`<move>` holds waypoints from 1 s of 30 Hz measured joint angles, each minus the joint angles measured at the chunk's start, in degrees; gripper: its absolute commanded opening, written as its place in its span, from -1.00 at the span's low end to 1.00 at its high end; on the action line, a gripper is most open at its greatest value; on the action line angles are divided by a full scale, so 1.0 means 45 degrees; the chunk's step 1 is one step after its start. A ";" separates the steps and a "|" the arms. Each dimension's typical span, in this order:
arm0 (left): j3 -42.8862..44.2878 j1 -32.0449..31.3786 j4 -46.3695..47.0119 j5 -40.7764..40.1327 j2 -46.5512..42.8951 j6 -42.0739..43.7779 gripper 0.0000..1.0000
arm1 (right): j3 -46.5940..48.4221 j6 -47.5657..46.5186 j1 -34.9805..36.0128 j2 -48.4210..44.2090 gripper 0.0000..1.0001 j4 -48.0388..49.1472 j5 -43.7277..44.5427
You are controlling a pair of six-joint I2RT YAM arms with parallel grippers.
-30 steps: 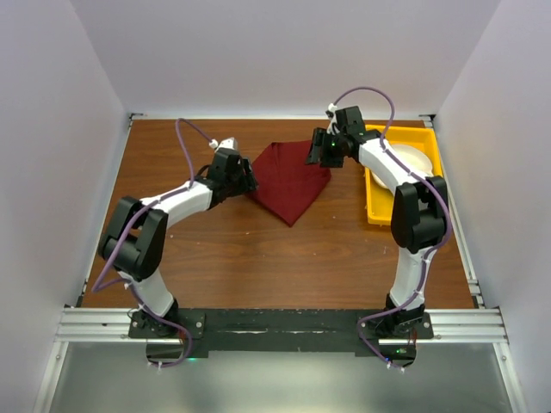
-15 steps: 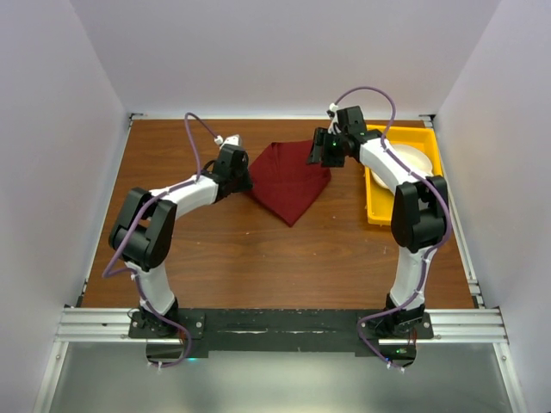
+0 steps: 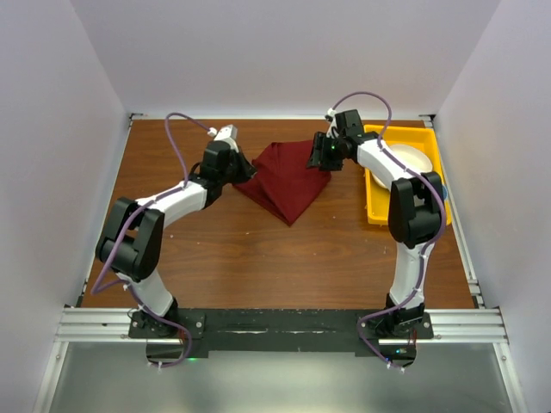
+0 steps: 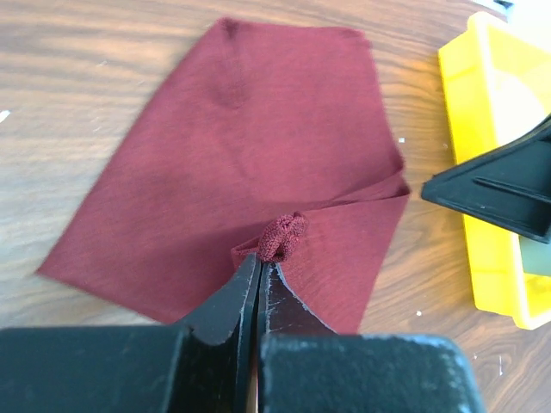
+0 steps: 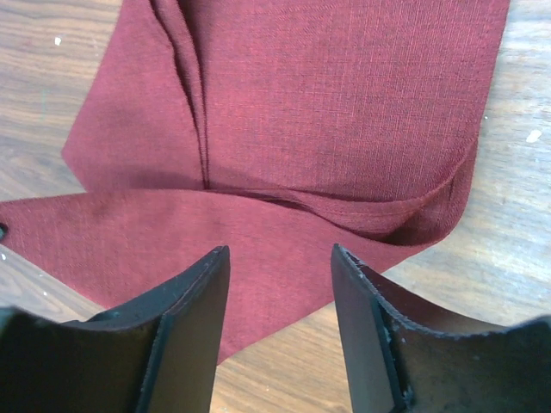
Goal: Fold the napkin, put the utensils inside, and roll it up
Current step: Fold the napkin
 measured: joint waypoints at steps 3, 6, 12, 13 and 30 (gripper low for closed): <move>-0.0588 0.0447 0.0296 0.0214 0.0058 -0.0170 -1.00 | 0.0000 -0.0010 0.0000 0.0321 -0.02 0.0102 -0.0107; -0.0835 0.0748 0.0301 0.0335 0.0457 -0.0180 -1.00 | 0.0291 -0.0015 0.0000 0.0894 -0.07 0.0131 -0.0287; -0.1088 0.0801 0.0452 0.0631 0.0937 -0.0291 -0.74 | 0.1282 -0.0102 0.0000 0.2098 -0.07 0.0151 -0.0447; -0.1088 0.0801 0.0471 0.0656 0.0937 -0.0296 -0.69 | 0.1311 -0.0126 0.0000 0.2191 -0.07 0.0160 -0.0442; -0.0515 0.0777 -0.1059 -0.0384 0.0044 -0.0272 -0.16 | 0.2492 -0.0821 0.0000 0.2924 -0.08 -0.1239 -0.0316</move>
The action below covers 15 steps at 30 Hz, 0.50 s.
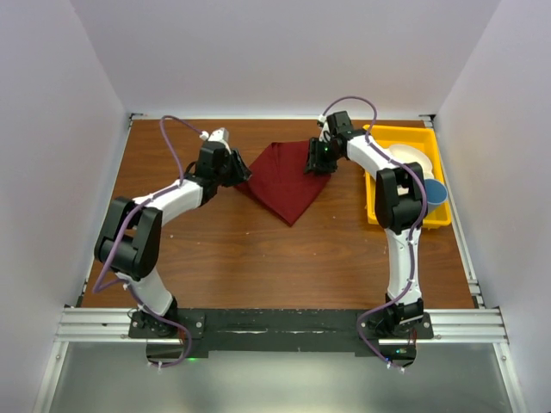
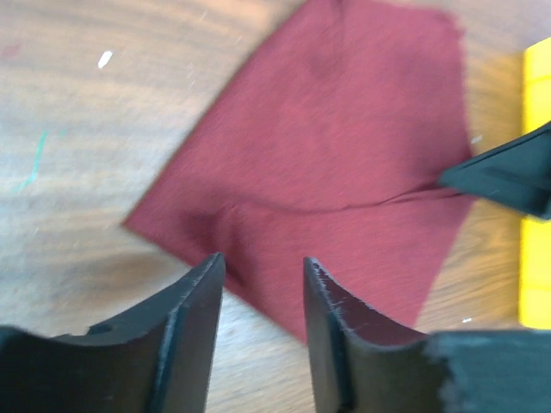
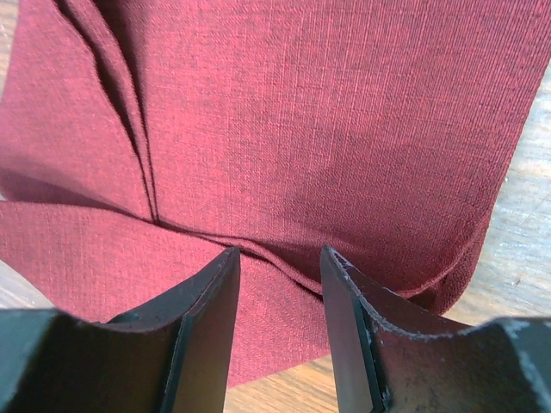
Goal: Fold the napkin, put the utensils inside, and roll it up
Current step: Fold the napkin
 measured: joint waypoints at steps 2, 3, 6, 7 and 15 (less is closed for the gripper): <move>0.0355 -0.0044 0.0029 0.0112 0.0005 -0.0024 -0.17 | -0.0019 -0.0005 0.0000 0.0000 -0.08 -0.0073 0.0000; 0.0500 -0.0068 0.0087 0.0253 0.0010 -0.0049 -0.18 | -0.0024 -0.0010 0.0000 0.0000 -0.08 -0.0083 0.0000; 0.0981 -0.0155 0.0491 0.0860 0.0389 -0.0277 -0.25 | -0.0053 -0.0034 0.0000 -0.0010 -0.09 -0.0112 0.0000; 0.1146 -0.0160 0.0607 0.1073 0.0636 -0.0350 -0.27 | -0.0073 -0.0039 0.0000 -0.0019 -0.09 -0.0141 0.0010; 0.1069 -0.0199 0.0102 0.1243 0.1773 -0.0223 -0.29 | -0.0685 -0.0185 0.0000 -0.0452 -0.09 -0.0471 0.0389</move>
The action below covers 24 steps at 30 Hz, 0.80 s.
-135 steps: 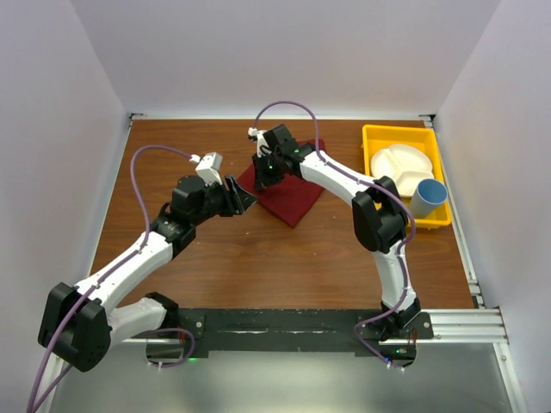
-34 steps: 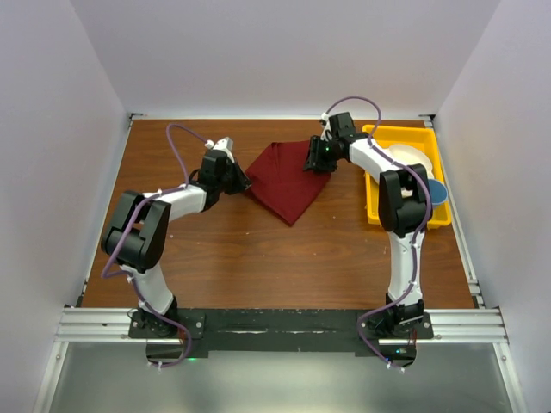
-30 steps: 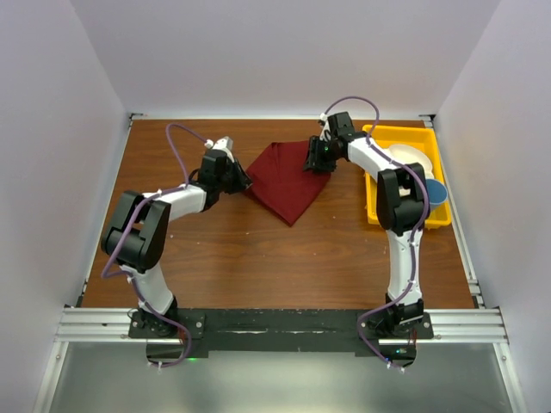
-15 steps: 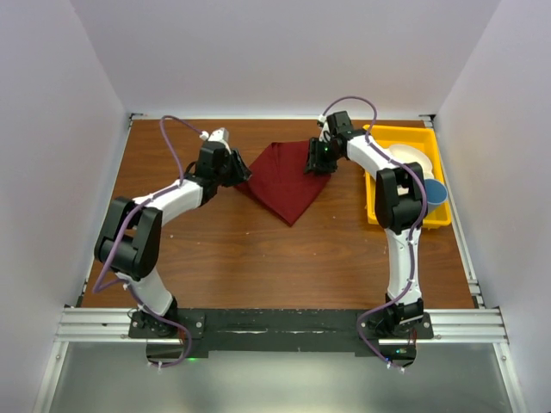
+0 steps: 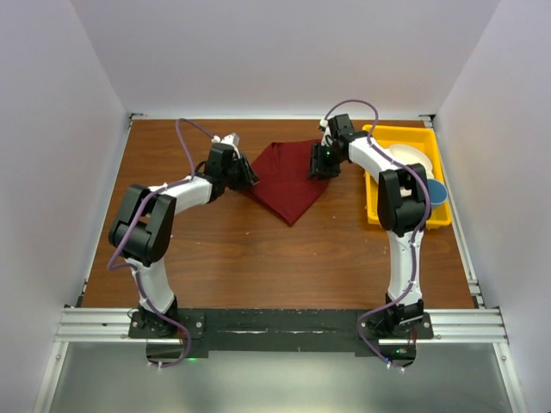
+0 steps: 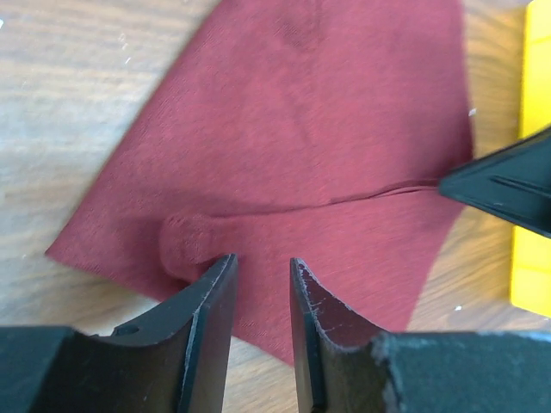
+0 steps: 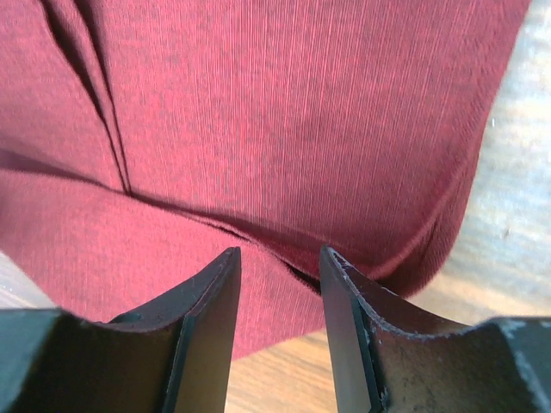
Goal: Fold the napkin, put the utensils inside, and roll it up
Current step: Fold the napkin
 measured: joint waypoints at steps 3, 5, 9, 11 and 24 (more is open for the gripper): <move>-0.0126 0.0000 -0.0126 -0.0253 0.0000 0.0199 -0.29 | -0.0194 -0.0005 0.0000 -0.0253 -0.10 -0.0078 0.0029; -0.0136 0.0000 -0.0223 -0.0408 0.0000 0.0345 -0.30 | -0.0194 -0.0019 0.0000 -0.0340 -0.10 -0.0092 0.0024; -0.0136 0.0000 -0.0374 -0.0792 0.0000 0.0675 -0.29 | -0.0189 -0.0044 0.0000 -0.0447 -0.10 -0.0097 0.0015; -0.0136 0.0000 -0.0476 -0.1015 0.0000 0.0879 -0.29 | -0.0189 -0.0029 0.0000 -0.0515 -0.10 -0.0117 -0.0039; -0.0107 0.0000 -0.0393 -0.1282 0.0389 0.1370 -0.28 | -0.3138 0.0525 0.0112 -0.2900 -0.16 0.1875 -0.0661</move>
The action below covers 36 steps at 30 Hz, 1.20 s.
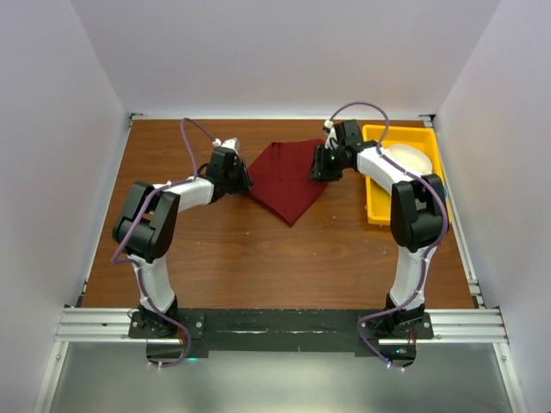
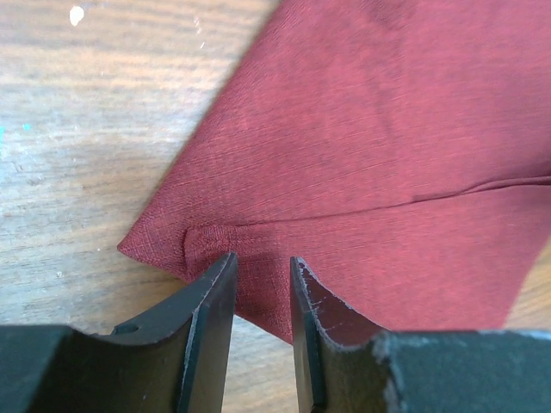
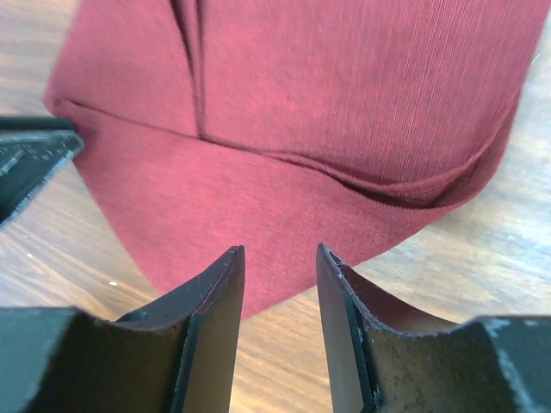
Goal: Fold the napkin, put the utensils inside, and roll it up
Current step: Fold the napkin, then roll the napkin with the utensil
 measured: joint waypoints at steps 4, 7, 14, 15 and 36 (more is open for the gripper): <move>0.0000 0.0000 0.0005 -0.0063 0.0277 0.0170 -0.26 | -0.1015 0.0005 0.0039 0.0175 -0.16 0.0350 0.0010; 0.0073 0.0000 0.0000 -0.0170 0.0277 0.0296 -0.15 | -0.1195 -0.0073 0.0083 0.0253 -0.14 0.0262 0.0243; 0.0121 0.0000 -0.0787 -0.0588 -0.1549 0.0272 0.20 | -0.0427 -0.0772 0.1039 0.0029 0.58 -0.0214 0.1928; 0.0121 0.0000 -0.0976 -0.0709 -0.2186 0.0189 0.22 | -0.0345 -0.1054 0.1365 -0.0146 0.64 -0.0272 0.2293; -0.3954 0.0393 -0.4979 -0.2948 -1.1482 -0.3269 0.40 | 0.2161 -0.7150 0.6309 0.2059 0.73 -0.1559 0.4964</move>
